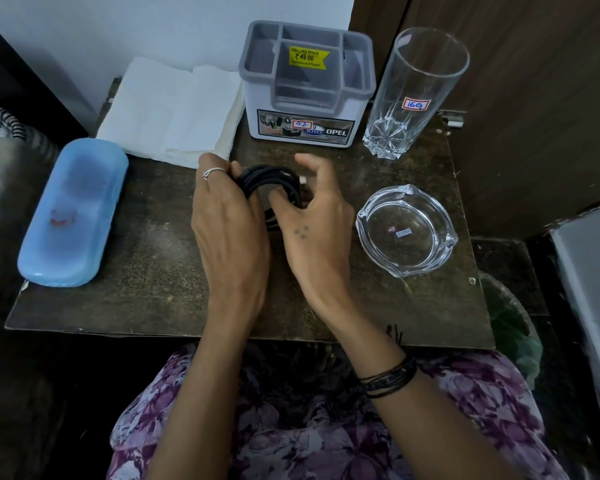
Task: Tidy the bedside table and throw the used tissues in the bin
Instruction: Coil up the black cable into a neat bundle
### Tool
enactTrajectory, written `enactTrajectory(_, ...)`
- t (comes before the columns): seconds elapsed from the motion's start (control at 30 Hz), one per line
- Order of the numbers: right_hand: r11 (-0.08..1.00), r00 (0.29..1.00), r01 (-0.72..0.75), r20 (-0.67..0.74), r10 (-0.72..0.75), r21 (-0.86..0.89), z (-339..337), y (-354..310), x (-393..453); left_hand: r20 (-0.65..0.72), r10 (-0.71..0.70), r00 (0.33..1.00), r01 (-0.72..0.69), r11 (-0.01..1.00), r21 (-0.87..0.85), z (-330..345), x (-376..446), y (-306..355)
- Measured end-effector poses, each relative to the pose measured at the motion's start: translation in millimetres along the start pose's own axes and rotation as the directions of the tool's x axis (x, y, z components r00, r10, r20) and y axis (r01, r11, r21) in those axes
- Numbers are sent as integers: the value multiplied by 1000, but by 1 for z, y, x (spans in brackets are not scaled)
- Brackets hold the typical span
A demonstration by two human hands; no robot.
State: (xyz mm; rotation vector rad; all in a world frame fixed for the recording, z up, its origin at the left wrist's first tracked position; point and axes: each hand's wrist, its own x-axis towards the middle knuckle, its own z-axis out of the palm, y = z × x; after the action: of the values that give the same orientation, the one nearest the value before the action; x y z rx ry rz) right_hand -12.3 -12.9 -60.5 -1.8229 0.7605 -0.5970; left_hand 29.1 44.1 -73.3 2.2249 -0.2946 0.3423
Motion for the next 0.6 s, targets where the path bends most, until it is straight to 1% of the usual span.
enactTrajectory(0.23,999,999,-24,-47,25,30,4,8,4,18,-1,1000,1,1000,-8,4,-4,3)
enactTrajectory(0.37,995,998,-44,-49,49,90,4,8,4,22,2,1000,-2,1000,-30,5,-4,3)
enactTrajectory(0.47,981,997,-58,-47,68,184,4,8,3,25,2,1000,-1,999,-34,4,-3,2)
enactTrajectory(0.6,976,999,-25,-42,35,218,2,6,0,15,-25,1000,26,998,-54,3,0,-1)
